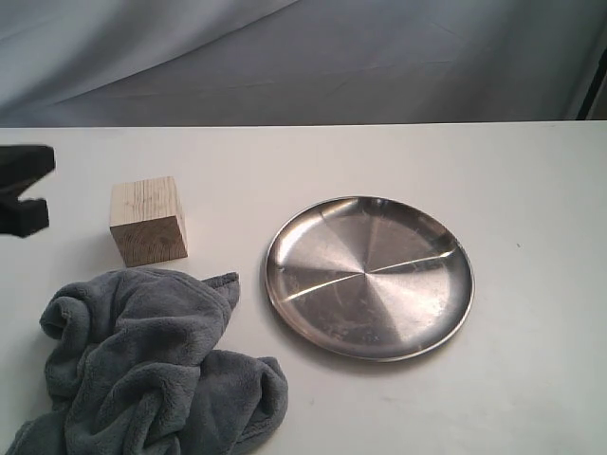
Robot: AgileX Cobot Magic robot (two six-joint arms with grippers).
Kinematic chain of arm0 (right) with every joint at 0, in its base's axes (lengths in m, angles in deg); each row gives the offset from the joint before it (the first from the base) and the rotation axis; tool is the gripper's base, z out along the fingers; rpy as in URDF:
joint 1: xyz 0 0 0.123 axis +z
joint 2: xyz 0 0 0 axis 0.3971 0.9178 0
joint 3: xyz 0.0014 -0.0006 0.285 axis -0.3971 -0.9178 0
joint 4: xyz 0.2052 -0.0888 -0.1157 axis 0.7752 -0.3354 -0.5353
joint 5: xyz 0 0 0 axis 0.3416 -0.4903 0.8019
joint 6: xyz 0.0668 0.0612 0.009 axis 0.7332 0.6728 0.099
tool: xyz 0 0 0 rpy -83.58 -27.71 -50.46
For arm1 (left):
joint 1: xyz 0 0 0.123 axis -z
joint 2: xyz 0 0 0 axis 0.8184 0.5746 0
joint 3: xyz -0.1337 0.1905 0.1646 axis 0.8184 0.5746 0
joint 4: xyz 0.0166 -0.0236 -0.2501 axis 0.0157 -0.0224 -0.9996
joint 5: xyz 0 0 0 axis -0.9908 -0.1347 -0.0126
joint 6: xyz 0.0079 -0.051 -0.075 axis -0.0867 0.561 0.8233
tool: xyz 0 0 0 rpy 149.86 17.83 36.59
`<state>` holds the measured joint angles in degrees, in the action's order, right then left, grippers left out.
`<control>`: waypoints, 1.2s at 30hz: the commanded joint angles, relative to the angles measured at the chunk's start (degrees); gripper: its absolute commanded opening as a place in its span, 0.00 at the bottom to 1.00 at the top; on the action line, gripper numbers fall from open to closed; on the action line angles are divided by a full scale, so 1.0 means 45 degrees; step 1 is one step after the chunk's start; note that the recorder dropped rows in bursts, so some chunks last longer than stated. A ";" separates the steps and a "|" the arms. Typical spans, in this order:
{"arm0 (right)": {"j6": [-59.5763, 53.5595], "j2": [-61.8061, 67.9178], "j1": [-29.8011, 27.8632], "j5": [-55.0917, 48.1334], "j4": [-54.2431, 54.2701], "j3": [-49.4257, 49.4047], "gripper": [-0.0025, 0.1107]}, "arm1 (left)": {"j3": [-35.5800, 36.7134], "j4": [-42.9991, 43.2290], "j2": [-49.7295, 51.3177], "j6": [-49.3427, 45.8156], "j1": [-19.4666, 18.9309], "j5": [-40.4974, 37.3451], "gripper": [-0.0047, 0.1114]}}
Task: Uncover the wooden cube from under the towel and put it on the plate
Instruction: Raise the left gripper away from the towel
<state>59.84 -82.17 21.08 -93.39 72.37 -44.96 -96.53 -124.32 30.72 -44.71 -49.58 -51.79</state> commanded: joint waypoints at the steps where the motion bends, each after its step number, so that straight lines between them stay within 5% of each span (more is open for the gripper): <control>1: 0.0015 -0.0078 0.0049 0.0074 -0.0031 -0.0045 0.02 | -0.1319 -0.0015 0.0598 -0.0084 0.0067 0.0177 0.07; 7: 0.0015 -0.0078 0.0049 0.0074 -0.0031 -0.0045 0.02 | -0.2699 -0.0015 0.1640 -0.0118 0.0067 0.0146 0.07; 20: 0.0015 -0.0078 0.0049 0.0074 -0.0031 -0.0045 0.02 | -0.4513 0.0537 0.2954 -0.4246 0.0067 0.0392 0.07; 26: 0.0015 -0.0078 0.0049 0.0074 -0.0031 -0.0045 0.02 | -0.4987 0.1822 0.3360 -0.4246 0.0067 0.1763 0.07; 29: 0.0015 -0.0078 0.0049 0.0074 -0.0031 -0.0045 0.02 | -0.5059 0.5248 0.4284 -0.0281 0.0067 0.1845 0.07; 34: 0.0015 -0.0078 0.0049 0.0074 -0.0031 -0.0045 0.02 | -0.5557 1.1785 0.4902 1.1206 0.0206 0.3774 0.07; 36: 0.0015 -0.0078 0.0049 0.0074 -0.0031 -0.0045 0.02 | -0.5579 1.3645 0.4867 1.1739 0.0206 0.3817 0.07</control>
<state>59.84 -82.17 21.08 -93.39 72.37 -44.96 -121.22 -71.00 52.66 1.64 -48.94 -36.09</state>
